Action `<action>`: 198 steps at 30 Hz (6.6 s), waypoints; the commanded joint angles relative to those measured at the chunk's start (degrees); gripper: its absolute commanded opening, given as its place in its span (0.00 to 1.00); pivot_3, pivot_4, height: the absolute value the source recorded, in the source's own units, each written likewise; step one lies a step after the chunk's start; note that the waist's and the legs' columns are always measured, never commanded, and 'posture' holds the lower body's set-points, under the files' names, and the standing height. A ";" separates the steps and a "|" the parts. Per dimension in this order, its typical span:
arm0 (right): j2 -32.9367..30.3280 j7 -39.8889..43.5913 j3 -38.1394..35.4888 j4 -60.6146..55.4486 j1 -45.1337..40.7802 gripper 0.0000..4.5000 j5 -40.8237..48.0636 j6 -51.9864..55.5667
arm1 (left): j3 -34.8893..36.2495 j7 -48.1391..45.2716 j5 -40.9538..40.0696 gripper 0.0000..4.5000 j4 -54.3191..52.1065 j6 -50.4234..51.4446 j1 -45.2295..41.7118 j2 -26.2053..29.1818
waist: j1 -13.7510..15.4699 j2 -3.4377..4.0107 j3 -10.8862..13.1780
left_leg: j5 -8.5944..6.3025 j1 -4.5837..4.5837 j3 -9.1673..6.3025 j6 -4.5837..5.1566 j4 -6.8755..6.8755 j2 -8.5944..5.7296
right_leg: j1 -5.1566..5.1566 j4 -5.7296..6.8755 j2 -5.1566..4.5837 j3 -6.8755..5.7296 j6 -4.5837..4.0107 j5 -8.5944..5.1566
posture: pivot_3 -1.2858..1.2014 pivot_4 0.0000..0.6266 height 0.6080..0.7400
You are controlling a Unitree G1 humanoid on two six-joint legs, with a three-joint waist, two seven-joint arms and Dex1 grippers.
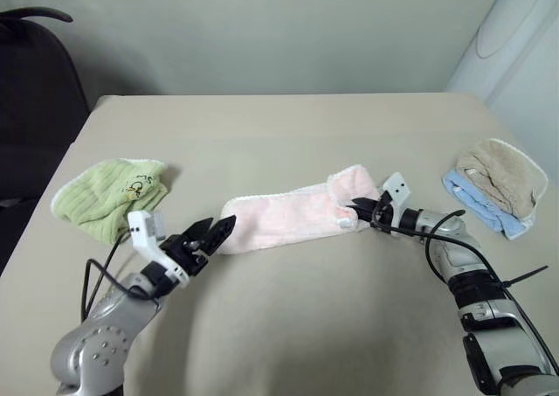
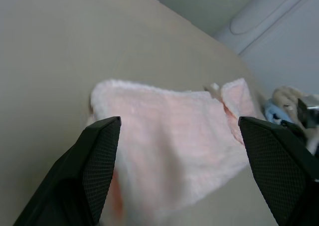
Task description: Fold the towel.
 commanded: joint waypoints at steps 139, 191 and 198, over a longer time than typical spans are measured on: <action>-2.80 -6.43 -12.61 -29.45 8.30 0.19 12.99 15.66 | -15.56 -14.01 31.97 0.01 14.21 -9.30 -23.90 3.98 | 0.85 0.09 0.15 | 0.21 -0.29 -0.03 -0.30 0.14 -0.10 | -0.21 -0.04 0.01 0.05 0.11 -0.07 | 0.52 0.24 1.00; 1.66 -14.95 -15.40 -30.52 10.19 1.00 13.67 16.38 | -28.14 -9.27 24.19 0.92 35.23 18.76 -40.61 -12.53 | 2.47 0.07 0.16 | 0.21 -0.29 -0.03 -0.29 0.44 -0.25 | -0.07 0.02 -0.08 0.06 0.31 -0.11 | 0.52 0.24 1.00; 2.09 -15.78 -15.73 -30.96 10.33 1.00 13.76 16.37 | -26.60 -9.36 25.75 0.41 35.57 17.40 -40.40 -13.65 | 2.57 0.07 0.16 | 0.20 -0.29 -0.03 -0.28 0.43 -0.29 | -0.07 -0.01 -0.12 0.07 0.35 -0.11 | 0.52 0.24 1.00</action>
